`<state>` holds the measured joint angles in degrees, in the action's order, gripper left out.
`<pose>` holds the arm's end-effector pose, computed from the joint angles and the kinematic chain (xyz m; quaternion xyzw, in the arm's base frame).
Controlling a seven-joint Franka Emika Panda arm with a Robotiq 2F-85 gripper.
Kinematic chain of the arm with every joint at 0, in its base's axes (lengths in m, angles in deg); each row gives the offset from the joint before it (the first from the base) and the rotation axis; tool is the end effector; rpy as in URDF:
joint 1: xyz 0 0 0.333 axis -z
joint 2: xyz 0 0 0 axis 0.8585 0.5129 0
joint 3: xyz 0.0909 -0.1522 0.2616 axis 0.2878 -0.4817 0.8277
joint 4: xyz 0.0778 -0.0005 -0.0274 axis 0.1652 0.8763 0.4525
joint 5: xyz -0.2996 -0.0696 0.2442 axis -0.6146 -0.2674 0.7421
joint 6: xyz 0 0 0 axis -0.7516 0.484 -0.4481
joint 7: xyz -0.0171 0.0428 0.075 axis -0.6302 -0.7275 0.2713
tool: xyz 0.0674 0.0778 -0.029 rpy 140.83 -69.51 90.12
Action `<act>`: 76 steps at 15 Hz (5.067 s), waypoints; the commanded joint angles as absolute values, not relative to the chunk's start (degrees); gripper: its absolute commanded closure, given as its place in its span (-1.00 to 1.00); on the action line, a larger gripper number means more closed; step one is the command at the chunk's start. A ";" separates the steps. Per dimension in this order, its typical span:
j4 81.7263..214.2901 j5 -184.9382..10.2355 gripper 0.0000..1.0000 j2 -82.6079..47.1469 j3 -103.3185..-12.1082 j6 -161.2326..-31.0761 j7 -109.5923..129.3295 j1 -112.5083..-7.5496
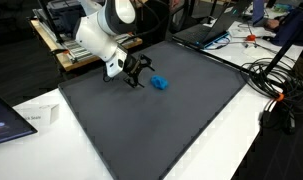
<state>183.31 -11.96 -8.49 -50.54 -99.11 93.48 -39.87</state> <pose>0.4987 -0.1348 0.1514 -0.9314 0.0017 -0.1760 0.3186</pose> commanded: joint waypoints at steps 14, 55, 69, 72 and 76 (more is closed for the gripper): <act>195.13 15.21 -1.00 -20.77 -50.72 -125.53 105.53 -53.63; 190.84 31.32 -1.00 -17.80 -25.31 -164.22 115.27 -53.92; 156.34 60.87 -1.00 -13.80 -17.24 -192.43 160.30 -41.99; 150.96 59.53 -1.00 -9.34 -14.11 -196.89 162.55 -39.65; 145.80 59.32 -1.00 -4.84 -13.84 -203.29 163.87 -41.47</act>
<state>151.52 59.32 -9.63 -15.36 -197.71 161.56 -41.11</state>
